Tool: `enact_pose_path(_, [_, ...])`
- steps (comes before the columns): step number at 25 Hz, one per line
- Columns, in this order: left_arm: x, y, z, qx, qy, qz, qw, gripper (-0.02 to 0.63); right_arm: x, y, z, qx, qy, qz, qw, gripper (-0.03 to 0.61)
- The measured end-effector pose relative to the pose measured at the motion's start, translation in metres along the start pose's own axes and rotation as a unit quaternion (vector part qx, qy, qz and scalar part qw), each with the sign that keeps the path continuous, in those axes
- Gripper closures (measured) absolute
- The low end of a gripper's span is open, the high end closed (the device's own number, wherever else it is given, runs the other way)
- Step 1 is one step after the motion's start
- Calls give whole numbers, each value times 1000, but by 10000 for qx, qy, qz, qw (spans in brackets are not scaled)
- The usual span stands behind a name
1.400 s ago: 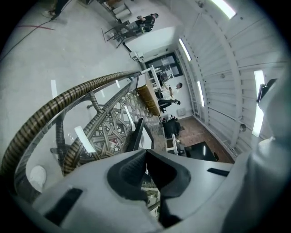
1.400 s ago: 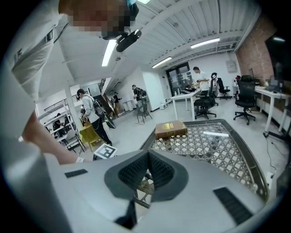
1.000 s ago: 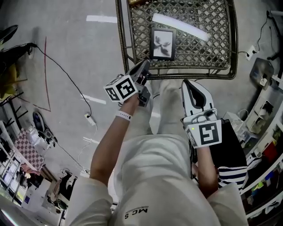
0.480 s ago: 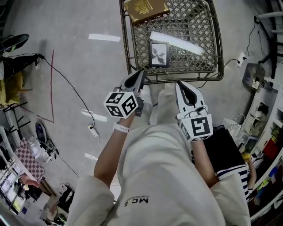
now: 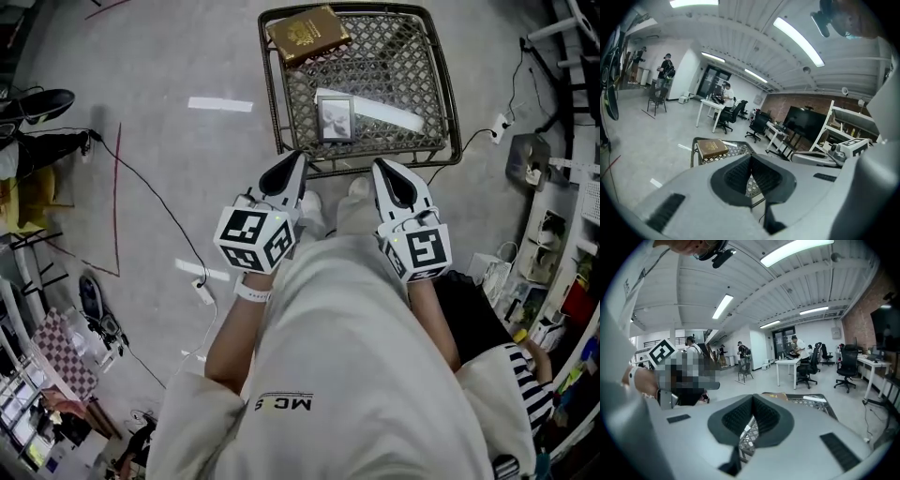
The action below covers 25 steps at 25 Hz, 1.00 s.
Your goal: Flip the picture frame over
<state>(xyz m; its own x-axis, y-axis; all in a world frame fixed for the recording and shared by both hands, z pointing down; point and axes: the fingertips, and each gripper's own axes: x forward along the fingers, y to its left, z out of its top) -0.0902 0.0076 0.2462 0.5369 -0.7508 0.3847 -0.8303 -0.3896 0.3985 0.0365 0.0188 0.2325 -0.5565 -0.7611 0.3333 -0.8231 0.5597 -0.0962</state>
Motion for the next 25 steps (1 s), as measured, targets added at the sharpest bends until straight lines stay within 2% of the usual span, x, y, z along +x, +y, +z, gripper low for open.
enact_pose_path(6, [-36, -15, 31, 602, -204, -31, 9980, 589, -12, 7, 23, -71, -220, -142, 9996, 563])
enact_pose_path(13, [-54, -25, 56, 1348, -460, 72, 9898, 589, -24, 10, 59, -136, -568, -208, 9981, 563])
enact_pose_path(25, [-55, -38, 48, 1540, -468, -41, 9870, 589, -33, 11, 62, -446, -529, -404, 9968, 563])
